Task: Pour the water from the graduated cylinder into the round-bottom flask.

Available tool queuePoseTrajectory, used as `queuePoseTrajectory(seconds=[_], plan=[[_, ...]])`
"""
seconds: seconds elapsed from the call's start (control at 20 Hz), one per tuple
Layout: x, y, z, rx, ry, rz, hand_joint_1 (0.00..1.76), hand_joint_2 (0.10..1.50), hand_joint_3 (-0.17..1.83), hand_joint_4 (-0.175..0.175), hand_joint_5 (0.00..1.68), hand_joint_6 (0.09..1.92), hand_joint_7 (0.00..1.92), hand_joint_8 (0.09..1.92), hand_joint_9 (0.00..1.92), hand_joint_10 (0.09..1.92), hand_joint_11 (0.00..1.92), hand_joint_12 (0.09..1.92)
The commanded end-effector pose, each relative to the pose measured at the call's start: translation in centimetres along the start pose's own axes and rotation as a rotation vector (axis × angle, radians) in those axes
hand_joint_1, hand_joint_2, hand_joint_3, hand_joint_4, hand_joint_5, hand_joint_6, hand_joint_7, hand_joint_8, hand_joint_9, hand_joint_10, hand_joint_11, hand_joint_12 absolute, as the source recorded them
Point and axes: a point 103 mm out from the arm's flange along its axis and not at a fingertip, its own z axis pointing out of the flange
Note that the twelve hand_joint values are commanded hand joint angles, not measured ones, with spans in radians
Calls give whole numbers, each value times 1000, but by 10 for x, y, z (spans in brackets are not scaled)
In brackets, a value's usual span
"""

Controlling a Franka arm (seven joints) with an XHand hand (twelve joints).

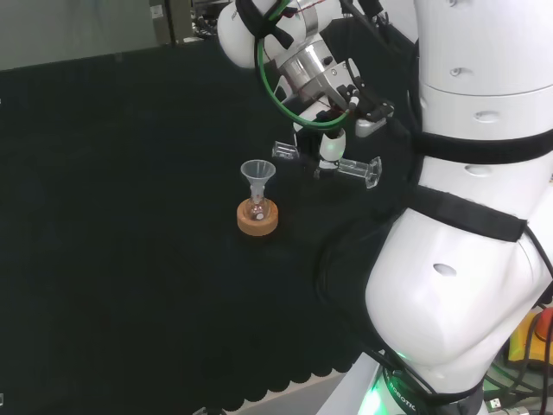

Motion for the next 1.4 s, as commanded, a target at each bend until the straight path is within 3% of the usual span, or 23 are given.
queuePoseTrajectory(seconds=[0.05,0.75,1.4], plan=[[3,-1,-3,34,-11,5,1269,1085,0,-175,1034,919,1058,907,1481,87,1334,696],[18,2,-9,136,-65,20,1269,1085,0,-175,1034,918,1059,906,1485,87,1336,695],[20,0,-21,202,-98,78,1269,1085,0,-175,1034,918,1059,905,1490,87,1337,693]])
